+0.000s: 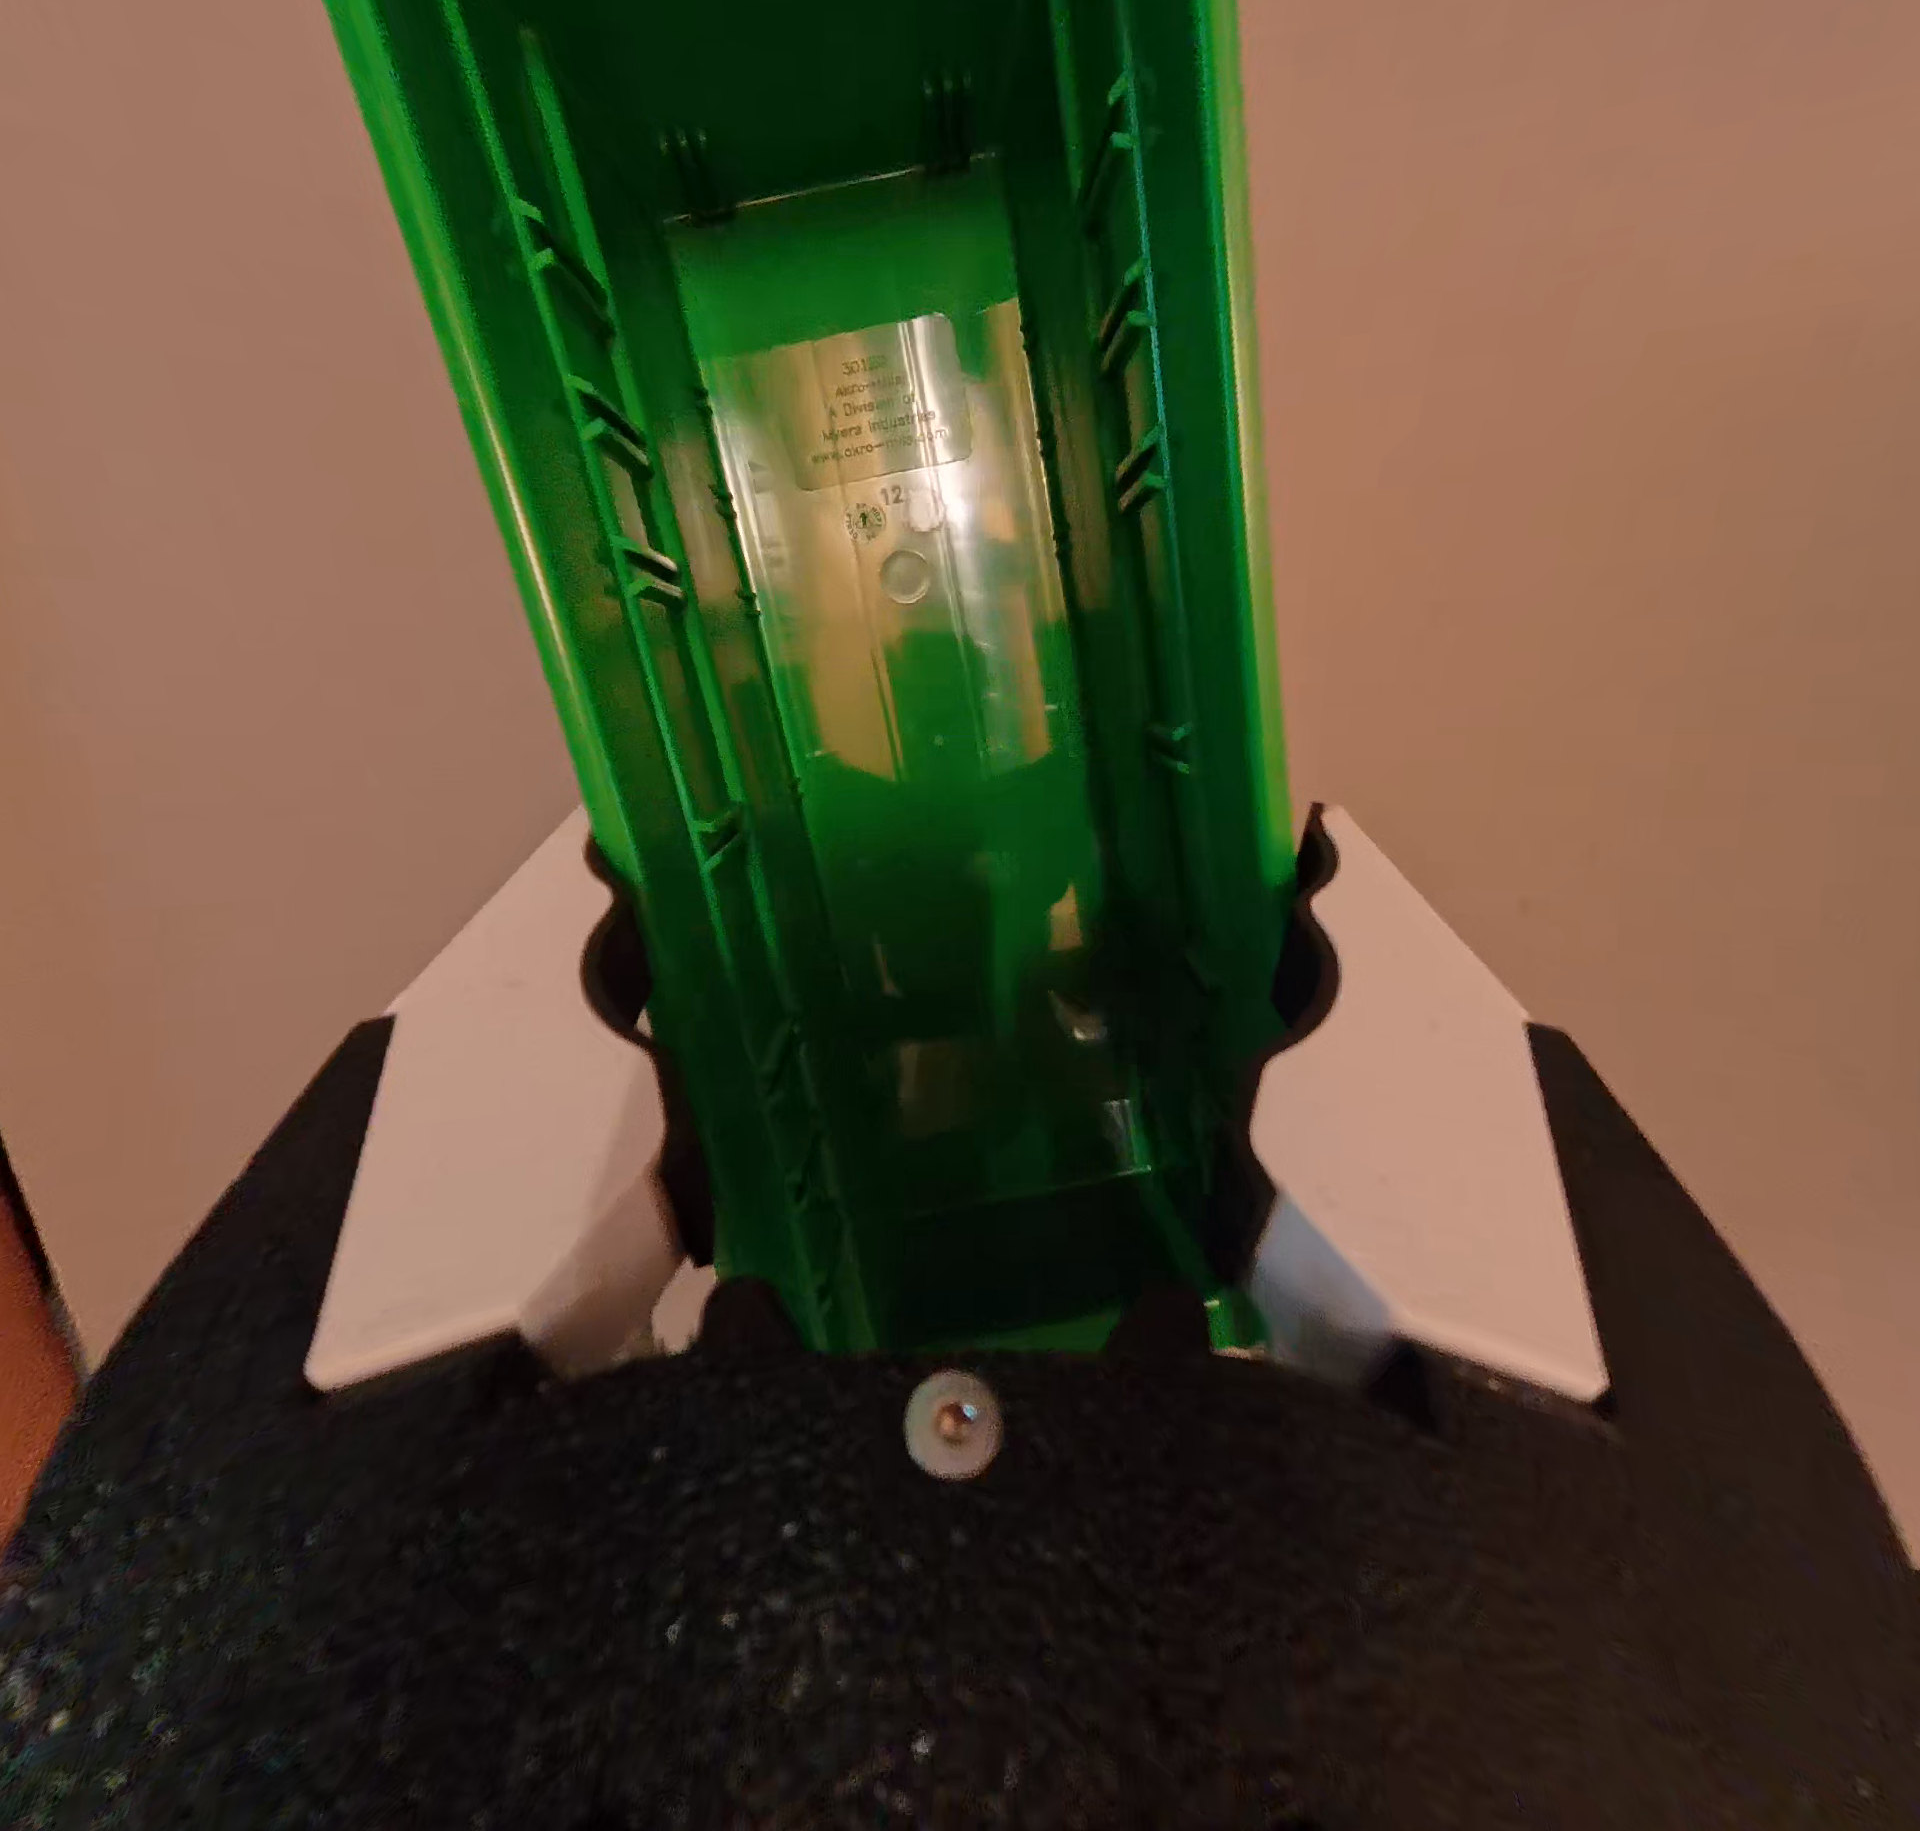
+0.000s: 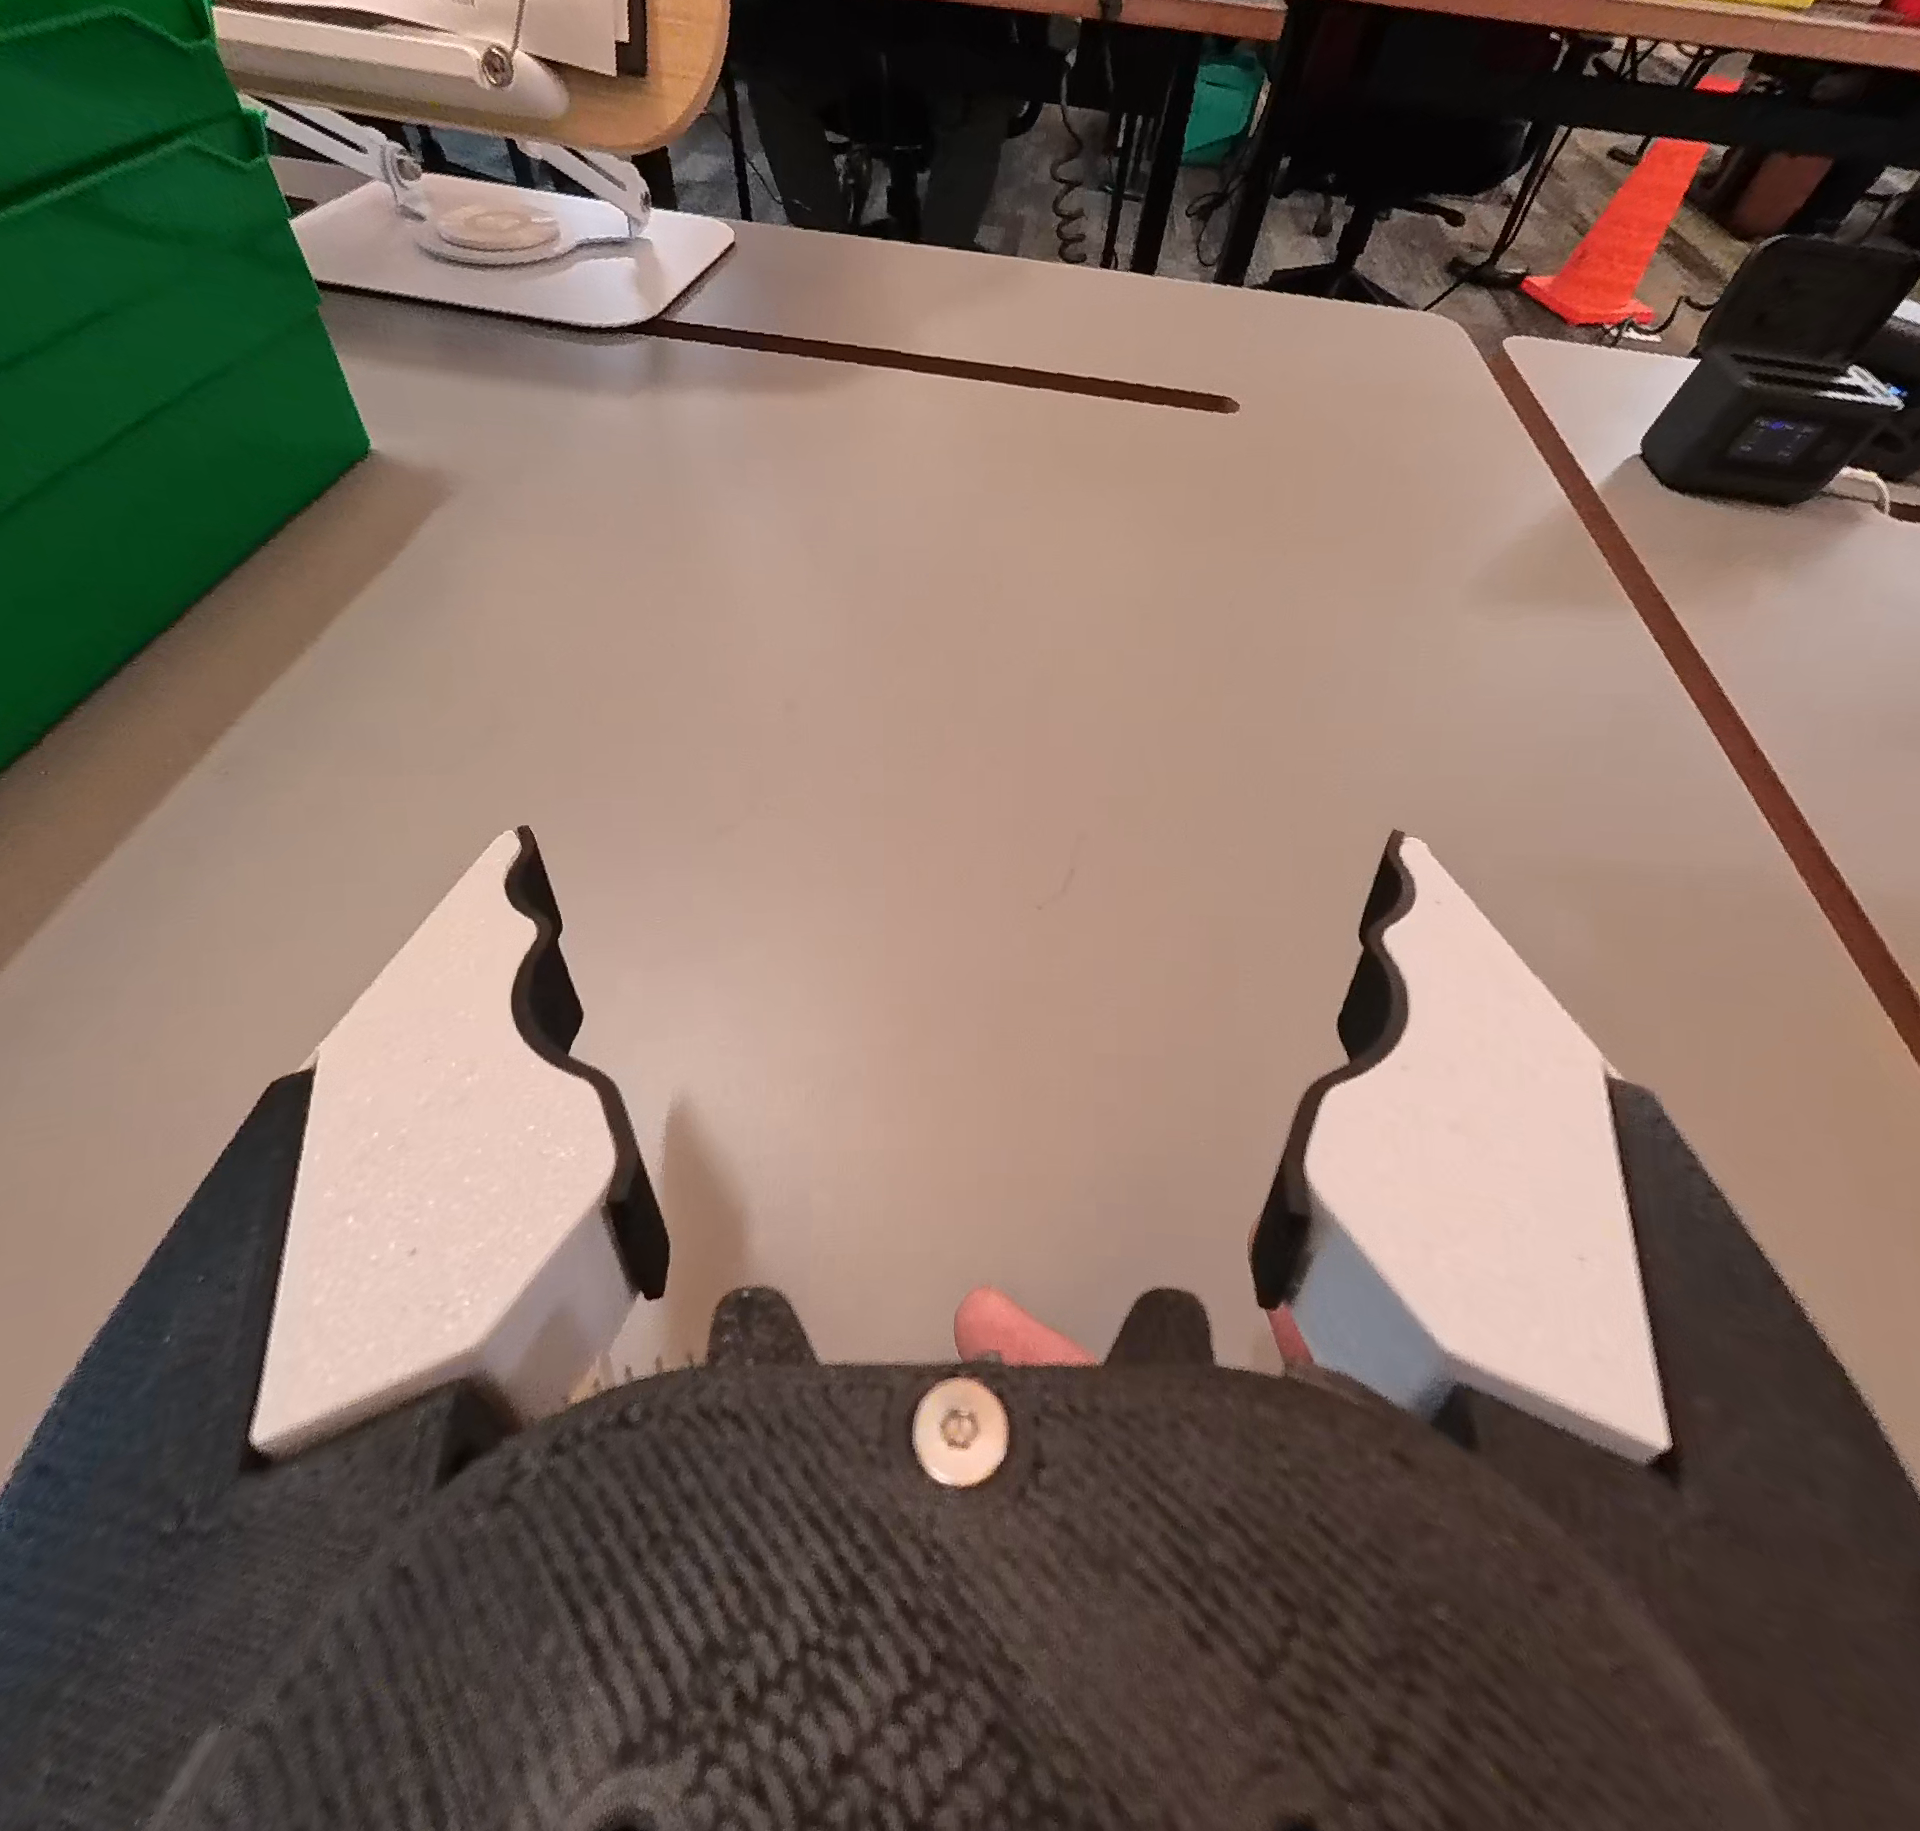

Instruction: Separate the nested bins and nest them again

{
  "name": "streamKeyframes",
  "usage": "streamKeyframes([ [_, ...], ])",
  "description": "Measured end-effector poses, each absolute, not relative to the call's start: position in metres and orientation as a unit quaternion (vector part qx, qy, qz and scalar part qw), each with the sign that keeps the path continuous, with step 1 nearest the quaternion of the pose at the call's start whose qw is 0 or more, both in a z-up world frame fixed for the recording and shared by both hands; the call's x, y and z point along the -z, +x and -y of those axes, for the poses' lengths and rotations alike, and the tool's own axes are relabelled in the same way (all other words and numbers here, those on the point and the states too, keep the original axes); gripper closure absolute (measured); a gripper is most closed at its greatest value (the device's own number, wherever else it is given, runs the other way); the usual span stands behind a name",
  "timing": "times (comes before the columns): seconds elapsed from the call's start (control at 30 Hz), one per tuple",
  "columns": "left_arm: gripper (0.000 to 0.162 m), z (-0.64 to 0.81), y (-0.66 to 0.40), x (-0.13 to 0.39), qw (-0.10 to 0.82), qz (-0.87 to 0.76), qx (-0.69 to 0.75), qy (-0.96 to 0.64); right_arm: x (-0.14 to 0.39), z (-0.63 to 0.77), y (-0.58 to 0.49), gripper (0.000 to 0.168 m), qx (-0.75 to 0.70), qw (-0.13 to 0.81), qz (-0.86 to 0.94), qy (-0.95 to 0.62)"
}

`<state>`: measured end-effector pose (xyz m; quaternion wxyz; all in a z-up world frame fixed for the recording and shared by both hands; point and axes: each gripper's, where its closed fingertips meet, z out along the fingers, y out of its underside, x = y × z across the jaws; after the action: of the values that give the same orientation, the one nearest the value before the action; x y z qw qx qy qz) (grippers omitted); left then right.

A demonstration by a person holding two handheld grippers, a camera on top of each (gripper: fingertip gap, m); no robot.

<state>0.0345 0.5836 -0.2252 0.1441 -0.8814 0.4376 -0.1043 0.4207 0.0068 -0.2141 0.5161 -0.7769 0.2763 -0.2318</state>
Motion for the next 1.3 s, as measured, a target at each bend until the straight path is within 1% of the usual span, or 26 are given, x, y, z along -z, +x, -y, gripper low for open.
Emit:
streamKeyframes([
  [0.07, 0.036, -0.583, 0.034, 0.226, 0.147, -0.448, 0.086, -0.878, 0.214, -0.006, 0.422, 0.019, 0.232, 0.516, -0.278, -0.777],
  [0.17, 0.036, -0.587, 0.034, 0.214, 0.172, -0.427, 0.067, -0.885, 0.215, -0.004, 0.422, 0.019, 0.229, 0.517, -0.281, -0.775],
  [0.23, 0.037, -0.587, 0.046, 0.192, 0.205, -0.415, 0.080, -0.883, 0.214, -0.003, 0.423, 0.019, 0.228, 0.519, -0.282, -0.774],
  [0.3, 0.044, -0.587, 0.057, 0.162, 0.255, -0.421, 0.067, -0.868, 0.211, -0.001, 0.424, 0.019, 0.230, 0.522, -0.284, -0.771],
  [0.43, 0.058, -0.574, 0.089, 0.086, 0.383, -0.475, 0.022, -0.792, 0.209, -0.001, 0.425, 0.019, 0.228, 0.525, -0.289, -0.767],
  [0.5, 0.066, -0.565, 0.106, 0.037, 0.481, -0.491, -0.013, -0.726, 0.208, -0.001, 0.424, 0.019, 0.229, 0.526, -0.287, -0.767],
  [0.57, 0.068, -0.547, 0.124, -0.009, 0.577, -0.494, -0.042, -0.649, 0.207, -0.001, 0.424, 0.019, 0.236, 0.524, -0.284, -0.767],
  [0.6, 0.076, -0.533, 0.135, -0.023, 0.610, -0.503, -0.044, -0.610, 0.206, -0.002, 0.424, 0.019, 0.239, 0.523, -0.281, -0.768],
  [0.63, 0.078, -0.518, 0.148, -0.029, 0.625, -0.524, -0.043, -0.577, 0.206, -0.002, 0.423, 0.019, 0.240, 0.524, -0.280, -0.768],
  [0.67, 0.079, -0.505, 0.158, -0.026, 0.617, -0.545, -0.048, -0.565, 0.205, -0.003, 0.423, 0.019, 0.239, 0.526, -0.280, -0.767],
  [0.7, 0.078, -0.493, 0.165, -0.018, 0.591, -0.563, -0.056, -0.575, 0.204, -0.004, 0.422, 0.019, 0.237, 0.529, -0.279, -0.766],
  [0.77, 0.073, -0.467, 0.179, 0.002, 0.530, -0.588, -0.039, -0.610, 0.205, -0.008, 0.419, 0.018, 0.229, 0.531, -0.278, -0.767],
  [0.87, 0.070, -0.418, 0.211, 0.019, 0.467, -0.596, 0.068, -0.649, 0.205, -0.010, 0.417, 0.018, 0.231, 0.530, -0.271, -0.770],
  [0.97, 0.069, -0.366, 0.236, 0.039, 0.366, -0.597, 0.165, -0.695, 0.200, -0.009, 0.415, 0.017, 0.240, 0.528, -0.263, -0.771],
  [1.1, 0.056, -0.303, 0.259, 0.057, 0.267, -0.584, 0.237, -0.729, 0.191, -0.005, 0.415, 0.017, 0.240, 0.541, -0.267, -0.761],
  [1.17, 0.054, -0.280, 0.264, 0.068, 0.227, -0.581, 0.232, -0.746, 0.190, -0.002, 0.417, 0.017, 0.240, 0.542, -0.271, -0.758],
  [1.3, 0.053, -0.268, 0.271, 0.096, 0.206, -0.587, 0.152, -0.768, 0.189, 0.005, 0.422, 0.017, 0.240, 0.543, -0.281, -0.754],
])
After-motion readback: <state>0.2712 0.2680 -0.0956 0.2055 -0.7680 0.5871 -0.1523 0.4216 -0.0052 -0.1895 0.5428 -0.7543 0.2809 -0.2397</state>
